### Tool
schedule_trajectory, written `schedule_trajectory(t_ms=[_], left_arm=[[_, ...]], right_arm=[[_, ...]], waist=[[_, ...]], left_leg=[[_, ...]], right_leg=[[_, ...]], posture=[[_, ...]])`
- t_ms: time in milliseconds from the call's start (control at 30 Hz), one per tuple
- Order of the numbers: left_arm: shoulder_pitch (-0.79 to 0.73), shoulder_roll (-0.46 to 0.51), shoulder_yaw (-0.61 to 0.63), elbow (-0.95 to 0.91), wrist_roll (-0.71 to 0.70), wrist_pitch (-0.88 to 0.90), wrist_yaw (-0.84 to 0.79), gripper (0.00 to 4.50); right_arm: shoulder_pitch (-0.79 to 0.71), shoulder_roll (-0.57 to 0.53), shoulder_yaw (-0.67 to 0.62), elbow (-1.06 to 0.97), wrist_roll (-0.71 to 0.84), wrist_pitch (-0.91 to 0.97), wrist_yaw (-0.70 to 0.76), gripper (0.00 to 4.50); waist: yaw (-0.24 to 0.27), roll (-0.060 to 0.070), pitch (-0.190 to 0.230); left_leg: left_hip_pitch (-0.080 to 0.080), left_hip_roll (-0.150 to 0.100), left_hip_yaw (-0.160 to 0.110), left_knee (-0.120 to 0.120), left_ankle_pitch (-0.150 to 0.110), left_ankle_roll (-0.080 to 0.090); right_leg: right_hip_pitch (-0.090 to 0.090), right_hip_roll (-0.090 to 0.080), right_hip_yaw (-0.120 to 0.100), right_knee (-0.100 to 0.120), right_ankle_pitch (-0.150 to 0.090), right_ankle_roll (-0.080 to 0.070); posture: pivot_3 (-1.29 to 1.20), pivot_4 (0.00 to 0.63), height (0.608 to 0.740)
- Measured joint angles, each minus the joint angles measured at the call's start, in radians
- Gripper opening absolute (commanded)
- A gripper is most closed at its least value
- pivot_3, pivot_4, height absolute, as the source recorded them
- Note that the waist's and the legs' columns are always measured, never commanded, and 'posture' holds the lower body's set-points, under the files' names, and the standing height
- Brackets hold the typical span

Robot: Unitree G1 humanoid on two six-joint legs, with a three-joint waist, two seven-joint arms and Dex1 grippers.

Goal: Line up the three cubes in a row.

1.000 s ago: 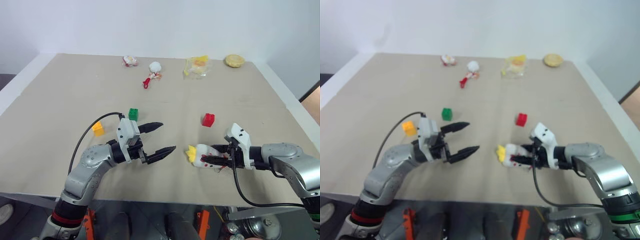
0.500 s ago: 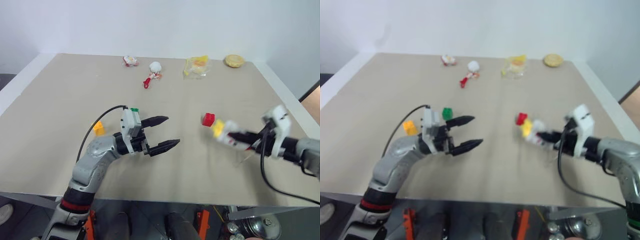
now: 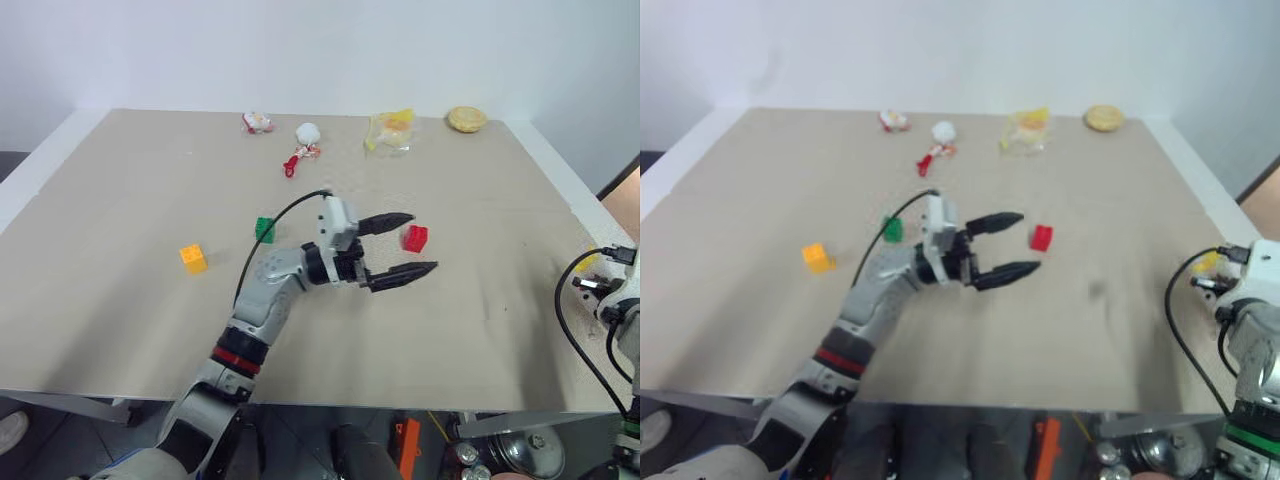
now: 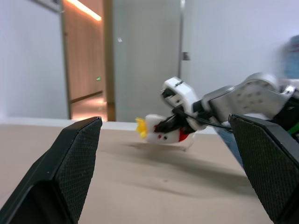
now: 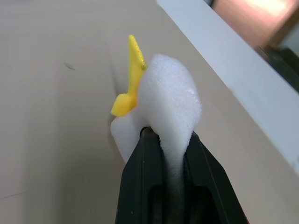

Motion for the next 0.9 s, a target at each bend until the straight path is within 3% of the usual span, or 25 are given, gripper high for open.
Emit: schedule_trajectory(t_ms=[300, 333, 667, 767, 900], left_arm=[[0.008, -0.014, 0.006, 0.015, 0.023, -0.024, 0.009, 4.50], [0.011, -0.013, 0.009, 0.014, 0.023, -0.024, 0.011, 4.50], [0.028, 0.016, 0.028, -0.031, 0.026, -0.022, 0.054, 4.50], [0.034, 0.066, 0.064, -0.044, 0.029, -0.022, 0.083, 4.50], [0.081, 0.145, 0.115, -0.073, 0.033, -0.015, 0.118, 4.50]], right_arm=[[-0.029, 0.001, -0.037, 0.030, -0.004, -0.114, -0.007, 4.30], [-0.029, 0.001, -0.037, 0.030, -0.004, -0.119, -0.006, 4.47], [-0.055, 0.035, -0.001, -0.025, 0.009, -0.172, 0.015, 4.47], [-0.112, 0.144, 0.040, -0.128, 0.058, -0.165, 0.006, 4.47], [-0.127, 0.328, 0.203, -0.224, 0.062, -0.155, -0.033, 4.47]], waist=[[0.001, 0.003, -0.001], [0.001, 0.003, -0.001], [-0.003, 0.004, -0.001], [-0.015, 0.004, -0.001], [-0.026, 0.004, -0.001]], left_leg=[[0.000, 0.000, 0.000, 0.000, 0.000, 0.000], [0.000, 0.000, 0.000, 0.000, 0.000, 0.000], [0.001, 0.000, 0.000, -0.001, 0.000, 0.000], [0.002, 0.001, -0.003, -0.002, 0.000, 0.000], [0.004, 0.001, -0.006, -0.008, 0.002, 0.002]], right_leg=[[0.000, 0.000, 0.001, 0.000, 0.000, 0.001], [0.000, 0.000, 0.001, 0.000, 0.000, 0.001], [0.000, 0.000, 0.001, 0.000, 0.000, 0.001], [0.000, 0.003, 0.001, 0.000, 0.001, -0.001], [0.000, 0.005, 0.000, 0.000, 0.001, -0.002]], posture=[[0.00, 0.150, 0.740], [0.00, 0.150, 0.740], [0.00, 0.150, 0.740], [0.00, 0.150, 0.740], [0.00, 0.150, 0.740]])
